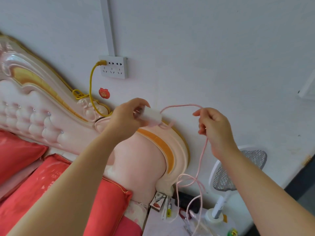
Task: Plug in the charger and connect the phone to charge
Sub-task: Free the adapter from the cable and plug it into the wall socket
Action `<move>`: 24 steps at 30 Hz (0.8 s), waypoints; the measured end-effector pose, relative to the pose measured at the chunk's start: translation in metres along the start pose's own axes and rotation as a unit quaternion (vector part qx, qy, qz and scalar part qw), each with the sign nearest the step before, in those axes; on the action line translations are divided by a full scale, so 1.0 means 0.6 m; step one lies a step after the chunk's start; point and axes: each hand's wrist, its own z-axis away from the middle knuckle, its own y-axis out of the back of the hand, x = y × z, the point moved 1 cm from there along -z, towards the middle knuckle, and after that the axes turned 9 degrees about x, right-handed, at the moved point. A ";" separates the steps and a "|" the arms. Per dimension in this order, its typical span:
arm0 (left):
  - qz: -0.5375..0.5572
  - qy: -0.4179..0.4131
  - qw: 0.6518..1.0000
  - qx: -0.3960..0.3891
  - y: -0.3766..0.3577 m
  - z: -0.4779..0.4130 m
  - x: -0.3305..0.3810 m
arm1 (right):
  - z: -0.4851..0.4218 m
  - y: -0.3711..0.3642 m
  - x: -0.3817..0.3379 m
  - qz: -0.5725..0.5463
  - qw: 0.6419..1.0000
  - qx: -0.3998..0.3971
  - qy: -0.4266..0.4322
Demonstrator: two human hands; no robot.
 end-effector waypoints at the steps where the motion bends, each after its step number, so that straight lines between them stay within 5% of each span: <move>1: 0.012 -0.006 0.999 -0.040 -0.004 0.004 0.000 | -0.007 0.001 0.002 -0.007 1.000 0.019 -0.009; 5: 0.204 0.032 0.976 -0.075 -0.011 0.014 0.015 | -0.017 -0.004 0.027 0.038 0.997 0.037 -0.061; 9: 0.329 0.063 0.941 -0.044 -0.020 0.004 0.038 | 0.020 -0.014 0.069 0.171 0.968 -0.140 -0.116; 12: 0.286 0.066 0.956 0.018 -0.034 -0.002 0.050 | 0.050 -0.030 0.064 0.175 0.952 -0.241 -0.077; 16: 0.179 0.074 0.978 0.076 -0.055 0.001 0.045 | 0.048 -0.037 0.021 -0.095 0.953 -0.257 -0.130; 18: 0.106 0.058 0.987 0.101 -0.055 0.001 0.038 | 0.034 -0.030 0.003 -0.145 0.947 -0.234 -0.165; 24: -0.021 0.009 1.000 -0.005 -0.018 -0.001 0.022 | 0.003 -0.004 0.007 0.039 0.992 -0.091 -0.073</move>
